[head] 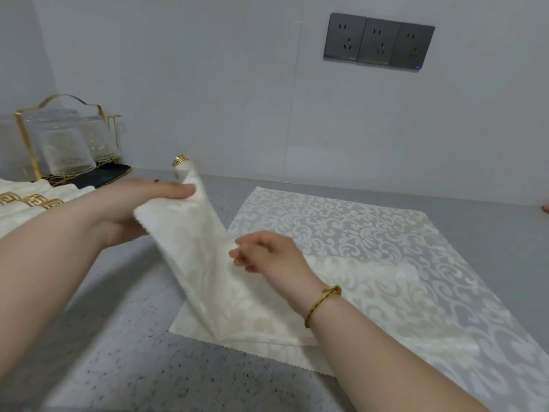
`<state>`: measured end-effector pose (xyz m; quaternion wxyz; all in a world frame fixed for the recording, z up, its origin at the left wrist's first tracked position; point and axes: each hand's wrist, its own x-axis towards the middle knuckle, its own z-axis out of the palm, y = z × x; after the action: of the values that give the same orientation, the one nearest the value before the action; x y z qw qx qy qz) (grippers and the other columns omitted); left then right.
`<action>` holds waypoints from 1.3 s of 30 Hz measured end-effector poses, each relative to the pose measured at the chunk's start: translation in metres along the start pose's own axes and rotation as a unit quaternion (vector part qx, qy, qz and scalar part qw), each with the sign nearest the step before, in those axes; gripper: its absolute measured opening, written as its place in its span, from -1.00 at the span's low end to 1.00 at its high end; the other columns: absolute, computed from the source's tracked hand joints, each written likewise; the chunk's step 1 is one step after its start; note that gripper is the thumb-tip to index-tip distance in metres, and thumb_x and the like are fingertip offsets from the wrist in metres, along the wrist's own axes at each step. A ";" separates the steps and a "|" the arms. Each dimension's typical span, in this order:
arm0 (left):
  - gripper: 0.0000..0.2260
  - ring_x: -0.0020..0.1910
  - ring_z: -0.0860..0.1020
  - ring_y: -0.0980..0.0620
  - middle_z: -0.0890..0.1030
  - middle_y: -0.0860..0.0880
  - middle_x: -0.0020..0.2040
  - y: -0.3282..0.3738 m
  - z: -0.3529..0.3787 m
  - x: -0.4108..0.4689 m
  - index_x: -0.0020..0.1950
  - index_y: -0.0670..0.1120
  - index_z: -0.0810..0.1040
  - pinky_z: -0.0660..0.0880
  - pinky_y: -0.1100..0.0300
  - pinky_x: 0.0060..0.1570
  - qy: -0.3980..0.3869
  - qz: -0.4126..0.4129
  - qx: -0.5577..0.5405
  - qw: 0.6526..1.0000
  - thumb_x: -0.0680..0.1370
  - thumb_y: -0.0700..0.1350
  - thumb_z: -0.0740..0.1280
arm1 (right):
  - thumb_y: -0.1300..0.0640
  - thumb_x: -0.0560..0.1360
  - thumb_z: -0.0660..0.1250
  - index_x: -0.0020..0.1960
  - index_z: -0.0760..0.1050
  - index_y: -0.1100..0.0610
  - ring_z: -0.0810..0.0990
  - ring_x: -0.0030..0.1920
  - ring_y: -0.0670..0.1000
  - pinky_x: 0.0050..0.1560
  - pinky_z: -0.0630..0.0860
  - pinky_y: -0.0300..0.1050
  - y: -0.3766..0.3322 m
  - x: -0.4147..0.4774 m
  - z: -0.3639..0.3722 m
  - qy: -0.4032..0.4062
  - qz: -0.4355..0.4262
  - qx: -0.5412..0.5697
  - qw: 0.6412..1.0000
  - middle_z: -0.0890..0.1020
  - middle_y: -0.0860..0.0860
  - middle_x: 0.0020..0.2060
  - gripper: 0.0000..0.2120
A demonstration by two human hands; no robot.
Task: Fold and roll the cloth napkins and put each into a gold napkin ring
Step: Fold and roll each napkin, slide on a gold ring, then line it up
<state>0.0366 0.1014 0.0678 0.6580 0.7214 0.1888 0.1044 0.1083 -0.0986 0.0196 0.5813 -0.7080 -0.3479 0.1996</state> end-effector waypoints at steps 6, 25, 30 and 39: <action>-0.81 -0.37 0.55 0.15 0.57 0.09 -0.51 0.043 0.114 -0.021 -0.35 -0.09 0.52 0.43 0.36 -0.18 -0.054 0.123 0.124 0.983 0.45 -0.12 0.40 | -0.03 0.58 0.10 -0.09 0.48 0.19 0.60 -0.33 -0.06 -0.26 0.57 -0.20 -0.025 -0.008 -0.060 0.047 0.059 0.227 0.971 0.62 0.04 -0.28 -0.68; -0.31 0.40 -0.01 0.30 0.01 0.25 0.45 -0.048 0.164 -0.020 0.46 0.10 0.15 -0.09 0.44 0.26 -0.172 0.160 0.445 0.864 0.42 0.40 0.02 | 0.14 0.48 0.27 -0.35 0.28 0.12 0.22 -0.61 -0.05 -0.51 0.14 -0.23 0.028 -0.070 -0.191 0.168 0.276 -0.252 0.912 0.27 -0.02 -0.59 -0.73; 0.27 0.27 -0.17 0.39 -0.05 0.25 0.47 -0.068 0.169 -0.023 0.50 0.12 -0.05 -0.21 0.42 0.26 -0.169 0.159 0.512 0.827 -0.16 0.59 -0.49 | 0.13 0.48 0.30 -0.42 0.11 0.08 0.19 -0.54 -0.04 -0.50 0.13 -0.22 0.044 -0.075 -0.195 0.178 0.287 -0.255 0.906 0.22 -0.01 -0.51 -0.57; 0.24 0.28 -0.30 0.34 -0.18 0.17 0.49 -0.088 0.175 -0.015 0.50 0.06 -0.20 -0.35 0.30 0.30 -0.165 0.201 0.586 0.768 -0.14 0.49 -0.64 | 0.17 0.48 0.27 -0.29 0.25 0.10 0.22 -0.41 -0.04 -0.38 0.20 -0.19 0.065 -0.069 -0.190 0.214 0.245 -0.276 0.904 0.26 -0.01 -0.38 -0.76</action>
<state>0.0815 -0.0587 -0.0377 0.0929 0.9944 -0.0482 -0.0171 0.2083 -0.2838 -0.0046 0.3554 -0.9289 -0.0713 0.0752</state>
